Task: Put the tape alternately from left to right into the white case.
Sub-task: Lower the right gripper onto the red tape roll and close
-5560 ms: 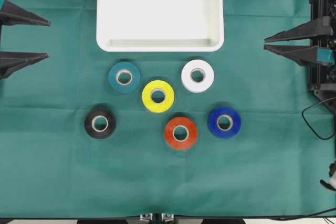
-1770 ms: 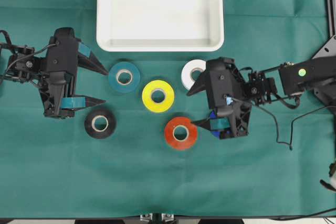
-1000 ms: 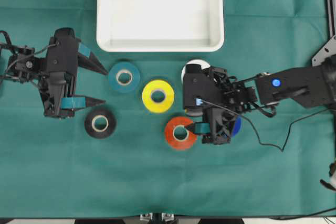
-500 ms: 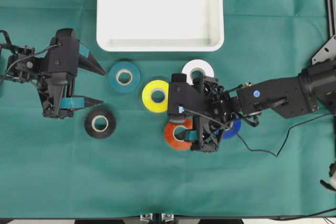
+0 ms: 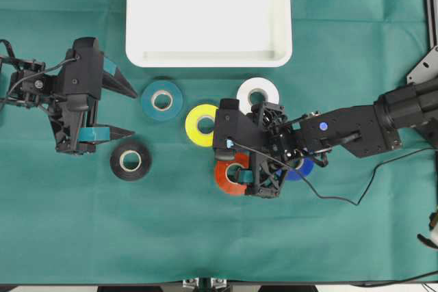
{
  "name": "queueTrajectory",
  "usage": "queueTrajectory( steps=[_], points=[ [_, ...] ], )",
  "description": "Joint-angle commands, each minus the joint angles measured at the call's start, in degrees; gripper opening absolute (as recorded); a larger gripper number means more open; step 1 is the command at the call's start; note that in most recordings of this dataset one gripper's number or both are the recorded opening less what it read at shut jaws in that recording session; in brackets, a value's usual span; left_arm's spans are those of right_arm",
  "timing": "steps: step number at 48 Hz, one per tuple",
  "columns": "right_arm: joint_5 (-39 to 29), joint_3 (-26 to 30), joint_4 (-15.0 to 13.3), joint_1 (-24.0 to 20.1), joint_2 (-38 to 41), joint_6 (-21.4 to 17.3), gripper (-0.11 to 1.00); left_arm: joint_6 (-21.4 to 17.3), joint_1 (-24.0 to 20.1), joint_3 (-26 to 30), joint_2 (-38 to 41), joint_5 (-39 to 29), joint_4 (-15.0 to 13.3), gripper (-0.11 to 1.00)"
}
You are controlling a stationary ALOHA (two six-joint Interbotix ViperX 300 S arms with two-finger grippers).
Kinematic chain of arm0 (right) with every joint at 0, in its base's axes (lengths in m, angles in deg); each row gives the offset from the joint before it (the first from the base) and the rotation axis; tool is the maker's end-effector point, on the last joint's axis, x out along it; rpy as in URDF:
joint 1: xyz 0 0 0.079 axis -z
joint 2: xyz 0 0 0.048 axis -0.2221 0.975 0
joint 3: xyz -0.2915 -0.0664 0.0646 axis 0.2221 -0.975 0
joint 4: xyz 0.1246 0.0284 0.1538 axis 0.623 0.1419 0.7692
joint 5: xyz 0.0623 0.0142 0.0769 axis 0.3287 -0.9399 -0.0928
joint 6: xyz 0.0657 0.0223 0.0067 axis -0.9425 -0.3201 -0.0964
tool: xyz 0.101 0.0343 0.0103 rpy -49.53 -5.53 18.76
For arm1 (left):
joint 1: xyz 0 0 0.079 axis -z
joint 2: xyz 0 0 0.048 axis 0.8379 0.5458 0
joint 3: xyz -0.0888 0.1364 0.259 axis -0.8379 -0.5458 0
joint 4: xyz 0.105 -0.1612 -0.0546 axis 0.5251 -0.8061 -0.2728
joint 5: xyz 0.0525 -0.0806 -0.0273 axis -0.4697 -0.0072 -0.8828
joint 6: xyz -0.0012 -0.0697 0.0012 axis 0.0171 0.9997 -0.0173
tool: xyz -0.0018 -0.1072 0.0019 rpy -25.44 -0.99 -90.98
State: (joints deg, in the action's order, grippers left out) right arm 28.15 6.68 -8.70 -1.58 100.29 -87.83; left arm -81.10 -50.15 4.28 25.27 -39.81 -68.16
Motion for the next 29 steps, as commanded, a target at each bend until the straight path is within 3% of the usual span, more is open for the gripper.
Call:
queueTrajectory(
  steps=[1, 15, 19, 26, 29],
  points=[
    [0.3, 1.1, 0.0, 0.2, -0.4, -0.4, 0.86, 0.1, -0.1, 1.4, -0.4, 0.3, 0.0, 0.57],
    [0.2, 1.1, 0.0, 0.3, -0.3, -0.4, 0.79, 0.1, -0.1, 1.6, -0.4, 0.3, -0.1, 0.57],
    [0.2, 1.4, 0.0, 0.3, -0.3, -0.4, 0.68, 0.1, -0.1, 1.5, -0.4, 0.3, 0.0, 0.57],
    [-0.3, 1.9, -0.1, 0.3, -0.3, -0.4, 0.32, 0.1, -0.1, 1.5, -0.4, 0.2, 0.0, 0.57],
    [-0.9, 2.1, -0.1, 0.3, -0.4, -0.2, 0.31, 0.1, -0.1, 1.6, -0.4, 0.3, -0.1, 0.57]
  ],
)
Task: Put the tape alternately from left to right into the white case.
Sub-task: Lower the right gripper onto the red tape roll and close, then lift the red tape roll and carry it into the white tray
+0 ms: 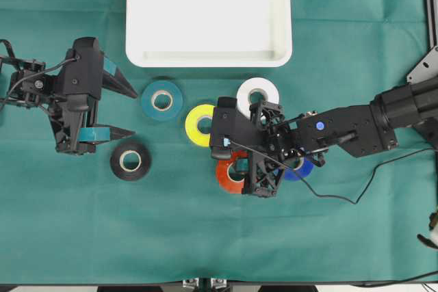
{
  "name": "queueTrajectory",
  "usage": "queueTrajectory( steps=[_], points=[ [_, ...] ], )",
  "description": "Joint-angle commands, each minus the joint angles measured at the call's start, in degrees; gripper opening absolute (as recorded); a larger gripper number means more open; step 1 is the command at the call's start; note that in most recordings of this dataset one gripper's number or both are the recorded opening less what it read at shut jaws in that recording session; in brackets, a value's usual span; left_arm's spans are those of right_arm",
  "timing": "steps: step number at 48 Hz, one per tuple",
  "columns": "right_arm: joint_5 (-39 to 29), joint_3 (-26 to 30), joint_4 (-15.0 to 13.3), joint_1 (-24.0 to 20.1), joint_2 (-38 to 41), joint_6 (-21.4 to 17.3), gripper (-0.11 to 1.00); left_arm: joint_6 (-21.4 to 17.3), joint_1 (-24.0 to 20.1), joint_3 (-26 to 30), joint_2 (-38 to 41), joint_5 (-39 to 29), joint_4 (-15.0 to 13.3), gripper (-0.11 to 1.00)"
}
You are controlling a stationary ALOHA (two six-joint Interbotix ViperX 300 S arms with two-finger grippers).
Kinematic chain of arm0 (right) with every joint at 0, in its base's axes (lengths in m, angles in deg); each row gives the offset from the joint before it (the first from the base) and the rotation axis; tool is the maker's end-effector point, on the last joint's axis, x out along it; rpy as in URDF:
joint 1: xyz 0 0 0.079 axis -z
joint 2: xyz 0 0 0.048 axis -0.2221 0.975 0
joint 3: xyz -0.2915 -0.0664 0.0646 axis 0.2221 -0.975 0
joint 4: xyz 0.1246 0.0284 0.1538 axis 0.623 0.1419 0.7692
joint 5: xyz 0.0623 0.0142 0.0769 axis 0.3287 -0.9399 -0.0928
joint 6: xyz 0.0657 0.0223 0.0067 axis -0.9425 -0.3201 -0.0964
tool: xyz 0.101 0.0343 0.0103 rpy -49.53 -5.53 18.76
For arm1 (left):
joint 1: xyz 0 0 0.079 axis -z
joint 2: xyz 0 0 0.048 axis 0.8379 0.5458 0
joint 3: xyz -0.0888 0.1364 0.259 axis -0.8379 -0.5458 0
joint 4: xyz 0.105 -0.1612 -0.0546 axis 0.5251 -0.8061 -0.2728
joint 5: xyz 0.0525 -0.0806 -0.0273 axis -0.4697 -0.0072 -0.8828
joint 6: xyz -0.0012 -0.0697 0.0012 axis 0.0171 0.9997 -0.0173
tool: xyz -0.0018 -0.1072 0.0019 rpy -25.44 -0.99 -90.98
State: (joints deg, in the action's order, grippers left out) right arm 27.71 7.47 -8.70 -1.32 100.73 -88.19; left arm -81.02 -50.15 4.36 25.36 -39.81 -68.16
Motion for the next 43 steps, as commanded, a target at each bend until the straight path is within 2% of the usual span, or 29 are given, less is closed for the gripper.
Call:
queueTrajectory(
  steps=[1, 10, 20, 23, 28, 32, 43],
  points=[
    [-0.9, 1.4, -0.1, 0.0, -0.8, 0.3, 0.31, 0.0, -0.1, 1.4, -0.4, 0.2, -0.1, 0.57],
    [-2.3, 1.7, -0.6, -0.1, -2.2, 0.0, 0.31, 0.0, -0.1, 1.4, -0.4, 0.2, 0.0, 0.57],
    [-2.3, 1.6, -1.2, -0.2, -8.2, 0.7, 0.31, 0.0, -0.1, 1.4, -0.4, 0.2, -0.1, 0.57],
    [-2.3, 1.6, -3.0, -0.2, -10.1, 0.8, 0.31, 0.0, -0.1, 1.4, -0.4, 0.2, 0.0, 0.57],
    [-2.5, 1.5, -8.2, 0.4, -12.7, 0.4, 0.31, 0.0, -0.1, 1.4, -0.4, 0.2, -0.1, 0.57],
    [-2.5, 1.6, -11.2, 1.7, -13.7, -0.1, 0.31, 0.1, -0.1, 1.5, -0.4, 0.2, -0.1, 0.57],
    [-1.1, 2.2, -14.7, 9.1, -13.7, 0.0, 0.31, 0.1, -0.1, 1.5, -0.4, 0.2, -0.1, 0.56]
  ],
)
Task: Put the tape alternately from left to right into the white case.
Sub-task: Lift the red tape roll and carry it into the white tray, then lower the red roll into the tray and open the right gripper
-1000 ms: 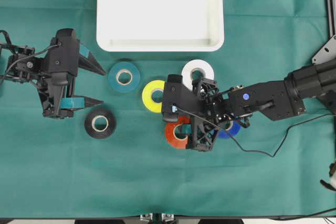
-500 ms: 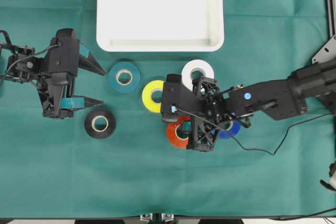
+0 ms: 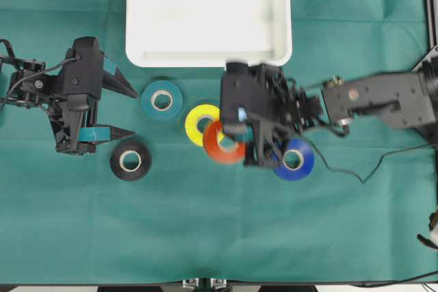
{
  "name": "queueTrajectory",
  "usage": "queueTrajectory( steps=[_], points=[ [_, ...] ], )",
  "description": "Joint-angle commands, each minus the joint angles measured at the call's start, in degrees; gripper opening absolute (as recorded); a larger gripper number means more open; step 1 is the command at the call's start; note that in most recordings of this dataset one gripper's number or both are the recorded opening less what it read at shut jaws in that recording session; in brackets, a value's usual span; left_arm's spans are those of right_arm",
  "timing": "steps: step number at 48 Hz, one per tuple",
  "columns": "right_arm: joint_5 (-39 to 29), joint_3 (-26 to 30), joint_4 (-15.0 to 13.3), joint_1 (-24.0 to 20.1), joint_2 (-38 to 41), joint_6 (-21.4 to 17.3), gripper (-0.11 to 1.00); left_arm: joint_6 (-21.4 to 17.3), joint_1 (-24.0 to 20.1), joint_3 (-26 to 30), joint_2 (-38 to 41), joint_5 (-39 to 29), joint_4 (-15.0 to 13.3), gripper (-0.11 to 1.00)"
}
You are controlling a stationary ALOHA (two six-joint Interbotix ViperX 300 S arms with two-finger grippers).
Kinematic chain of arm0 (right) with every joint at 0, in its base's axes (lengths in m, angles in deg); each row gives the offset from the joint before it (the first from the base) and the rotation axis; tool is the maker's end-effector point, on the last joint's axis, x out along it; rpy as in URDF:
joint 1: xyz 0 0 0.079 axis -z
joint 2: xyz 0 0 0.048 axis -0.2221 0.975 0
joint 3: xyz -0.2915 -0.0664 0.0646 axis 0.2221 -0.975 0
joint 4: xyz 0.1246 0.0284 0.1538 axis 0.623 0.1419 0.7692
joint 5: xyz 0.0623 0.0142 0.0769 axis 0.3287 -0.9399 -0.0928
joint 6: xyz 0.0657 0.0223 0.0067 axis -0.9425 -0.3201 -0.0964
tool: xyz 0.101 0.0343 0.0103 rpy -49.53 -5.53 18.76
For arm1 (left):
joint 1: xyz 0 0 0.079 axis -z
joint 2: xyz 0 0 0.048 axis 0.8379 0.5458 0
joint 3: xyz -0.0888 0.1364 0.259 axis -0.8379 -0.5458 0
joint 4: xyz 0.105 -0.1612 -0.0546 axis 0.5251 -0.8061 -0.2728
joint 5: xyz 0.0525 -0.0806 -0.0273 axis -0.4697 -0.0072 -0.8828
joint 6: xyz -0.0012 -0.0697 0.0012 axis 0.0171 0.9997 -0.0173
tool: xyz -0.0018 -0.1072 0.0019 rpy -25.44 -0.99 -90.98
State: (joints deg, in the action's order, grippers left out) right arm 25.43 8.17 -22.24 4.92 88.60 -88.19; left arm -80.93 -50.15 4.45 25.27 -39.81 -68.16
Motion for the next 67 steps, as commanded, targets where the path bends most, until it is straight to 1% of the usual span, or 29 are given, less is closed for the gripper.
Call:
queueTrajectory(
  steps=[1, 5, 8, 14, 20, 29, 35, 41, 48, 67],
  points=[
    [1.5, 1.5, -1.5, 3.5, -1.7, 0.0, 0.31, 0.0, -0.1, 1.3, -0.4, 0.2, -0.1, 0.56],
    [2.8, 1.5, -3.3, 6.2, -1.7, 0.3, 0.31, 0.0, -0.1, 1.4, -0.4, 0.2, -0.1, 0.56],
    [4.2, 1.4, -5.2, 8.2, -1.6, 0.4, 0.31, 0.0, -0.1, 1.4, -0.4, 0.3, -0.1, 0.56],
    [9.5, 1.1, -9.1, 12.8, -1.0, 0.4, 0.31, -0.1, -0.1, 1.3, -0.4, 0.2, 0.0, 0.56],
    [15.8, 1.5, -10.9, 16.3, 1.8, 0.4, 0.31, -0.1, -0.1, 1.2, -0.4, 0.4, -0.1, 0.56],
    [23.8, 3.2, -11.3, 19.4, 7.5, 0.6, 0.31, -0.1, 0.1, 1.2, -0.4, 0.5, -0.1, 0.56],
    [26.8, 4.1, -11.3, 20.7, 9.4, 0.9, 0.31, -0.1, 0.1, 1.3, -0.4, 0.5, -0.1, 0.56],
    [29.9, 4.9, -12.0, 22.0, 11.3, 1.1, 0.31, -0.1, 0.1, 1.1, -0.2, 0.8, 0.0, 0.56],
    [30.9, 6.3, -13.4, 23.5, 13.4, 1.7, 0.31, -0.1, 0.1, 1.1, 0.0, 1.2, -0.1, 0.56],
    [30.3, 10.1, -13.6, 24.6, 18.5, 2.1, 0.31, -0.1, 0.1, 1.0, 0.2, 1.3, -0.1, 0.56]
  ],
)
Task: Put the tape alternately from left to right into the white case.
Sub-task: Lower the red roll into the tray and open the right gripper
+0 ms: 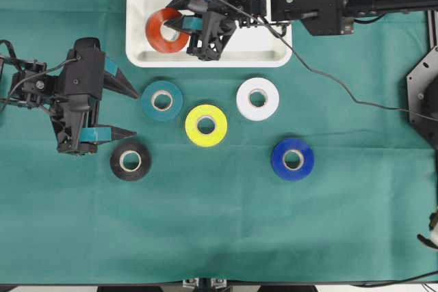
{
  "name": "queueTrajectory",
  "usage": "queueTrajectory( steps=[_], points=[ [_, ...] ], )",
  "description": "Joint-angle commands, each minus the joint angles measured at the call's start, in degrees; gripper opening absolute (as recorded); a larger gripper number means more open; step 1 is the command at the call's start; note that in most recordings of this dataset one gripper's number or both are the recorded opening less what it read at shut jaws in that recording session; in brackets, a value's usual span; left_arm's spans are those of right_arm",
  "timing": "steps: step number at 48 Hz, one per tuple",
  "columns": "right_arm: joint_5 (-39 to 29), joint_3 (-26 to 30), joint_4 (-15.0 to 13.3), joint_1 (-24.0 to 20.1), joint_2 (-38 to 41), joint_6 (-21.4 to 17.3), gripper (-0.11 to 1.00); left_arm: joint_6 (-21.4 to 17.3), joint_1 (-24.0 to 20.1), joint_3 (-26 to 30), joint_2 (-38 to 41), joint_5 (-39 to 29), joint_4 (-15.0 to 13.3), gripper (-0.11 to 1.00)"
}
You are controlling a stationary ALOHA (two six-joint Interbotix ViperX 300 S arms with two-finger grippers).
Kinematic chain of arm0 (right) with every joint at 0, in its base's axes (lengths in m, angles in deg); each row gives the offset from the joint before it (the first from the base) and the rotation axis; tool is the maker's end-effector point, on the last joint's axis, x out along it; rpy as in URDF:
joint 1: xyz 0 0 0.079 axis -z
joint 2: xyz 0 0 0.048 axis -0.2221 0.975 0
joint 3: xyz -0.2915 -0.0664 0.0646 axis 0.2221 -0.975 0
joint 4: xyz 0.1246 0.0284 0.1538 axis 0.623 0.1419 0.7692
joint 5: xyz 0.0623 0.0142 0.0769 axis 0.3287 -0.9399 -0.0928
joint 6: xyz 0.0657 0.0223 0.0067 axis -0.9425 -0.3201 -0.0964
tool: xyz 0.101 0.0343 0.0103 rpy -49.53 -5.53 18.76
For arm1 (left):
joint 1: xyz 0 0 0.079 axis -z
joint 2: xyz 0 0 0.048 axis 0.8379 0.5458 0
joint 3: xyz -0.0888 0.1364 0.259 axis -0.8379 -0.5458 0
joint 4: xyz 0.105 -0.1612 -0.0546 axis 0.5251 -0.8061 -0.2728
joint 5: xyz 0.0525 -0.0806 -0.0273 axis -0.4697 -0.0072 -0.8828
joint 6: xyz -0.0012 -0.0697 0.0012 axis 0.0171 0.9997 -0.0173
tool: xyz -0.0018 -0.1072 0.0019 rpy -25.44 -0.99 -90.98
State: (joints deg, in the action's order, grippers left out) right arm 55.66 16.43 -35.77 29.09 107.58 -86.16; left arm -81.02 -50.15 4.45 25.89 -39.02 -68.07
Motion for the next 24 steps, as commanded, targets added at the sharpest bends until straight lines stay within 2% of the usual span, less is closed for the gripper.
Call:
queueTrajectory(
  steps=[1, 14, 24],
  points=[
    [0.0, 2.0, -0.1, 0.4, -0.3, 0.1, 0.31, 0.0, 0.1, 1.0, -0.5, 0.6, -0.2, 0.56],
    [-5.9, 4.7, -0.4, 0.7, 2.0, 0.1, 0.31, 0.0, 0.1, 1.0, -0.4, 0.7, -0.1, 0.56],
    [-7.3, 6.0, -0.8, 0.7, 2.5, 0.1, 0.31, 0.0, 0.1, 1.0, 0.1, 1.4, -0.2, 0.56]
  ],
)
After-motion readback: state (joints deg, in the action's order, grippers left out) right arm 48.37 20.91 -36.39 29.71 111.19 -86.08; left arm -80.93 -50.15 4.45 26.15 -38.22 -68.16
